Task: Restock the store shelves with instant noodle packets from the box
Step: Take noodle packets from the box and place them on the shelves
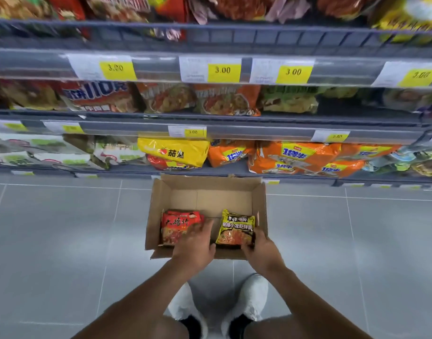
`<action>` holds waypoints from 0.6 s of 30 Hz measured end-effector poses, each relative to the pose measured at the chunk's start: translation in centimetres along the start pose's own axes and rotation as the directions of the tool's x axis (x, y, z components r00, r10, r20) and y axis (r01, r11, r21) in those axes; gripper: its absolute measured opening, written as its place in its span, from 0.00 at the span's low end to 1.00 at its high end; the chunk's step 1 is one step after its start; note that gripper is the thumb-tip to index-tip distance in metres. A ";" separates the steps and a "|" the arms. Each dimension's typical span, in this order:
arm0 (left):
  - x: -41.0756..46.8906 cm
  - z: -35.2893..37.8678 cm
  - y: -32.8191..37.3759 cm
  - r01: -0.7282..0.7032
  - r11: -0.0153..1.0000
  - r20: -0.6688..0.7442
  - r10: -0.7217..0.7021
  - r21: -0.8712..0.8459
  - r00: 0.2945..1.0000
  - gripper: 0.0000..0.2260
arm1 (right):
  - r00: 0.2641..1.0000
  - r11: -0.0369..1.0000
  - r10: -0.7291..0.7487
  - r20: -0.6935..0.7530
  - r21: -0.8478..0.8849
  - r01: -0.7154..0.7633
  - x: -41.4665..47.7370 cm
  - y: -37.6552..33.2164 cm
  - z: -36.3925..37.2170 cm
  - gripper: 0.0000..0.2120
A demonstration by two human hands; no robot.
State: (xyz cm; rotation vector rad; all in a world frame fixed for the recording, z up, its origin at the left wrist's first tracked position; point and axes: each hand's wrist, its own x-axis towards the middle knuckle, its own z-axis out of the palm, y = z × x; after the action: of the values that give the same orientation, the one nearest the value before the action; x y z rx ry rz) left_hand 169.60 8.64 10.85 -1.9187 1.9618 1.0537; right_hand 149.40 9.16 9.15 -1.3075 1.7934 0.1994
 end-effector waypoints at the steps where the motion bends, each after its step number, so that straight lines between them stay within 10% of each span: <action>1: 1.6 1.5 -0.1 0.039 0.998 0.038 -0.037 -0.051 0.999 0.30 | 1.000 1.000 0.015 0.020 0.014 -0.015 1.8 0.4 1.0 0.29; 12: 20.4 19.0 -4.6 0.307 0.887 0.314 -0.199 -0.346 0.928 0.21 | 0.957 0.952 0.241 0.160 0.156 -0.265 18.1 4.6 8.9 0.22; 18: 23.0 21.6 -4.3 0.402 0.799 0.401 -0.223 -0.447 0.888 0.16 | 0.970 0.913 0.245 0.002 0.335 -0.231 23.0 7.1 11.9 0.19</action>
State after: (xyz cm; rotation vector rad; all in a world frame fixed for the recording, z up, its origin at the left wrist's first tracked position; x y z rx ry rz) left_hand 163.35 3.89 -20.01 -2.0383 1.1848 1.7929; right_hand 148.80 3.29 -17.03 -0.8579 1.9208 -0.0007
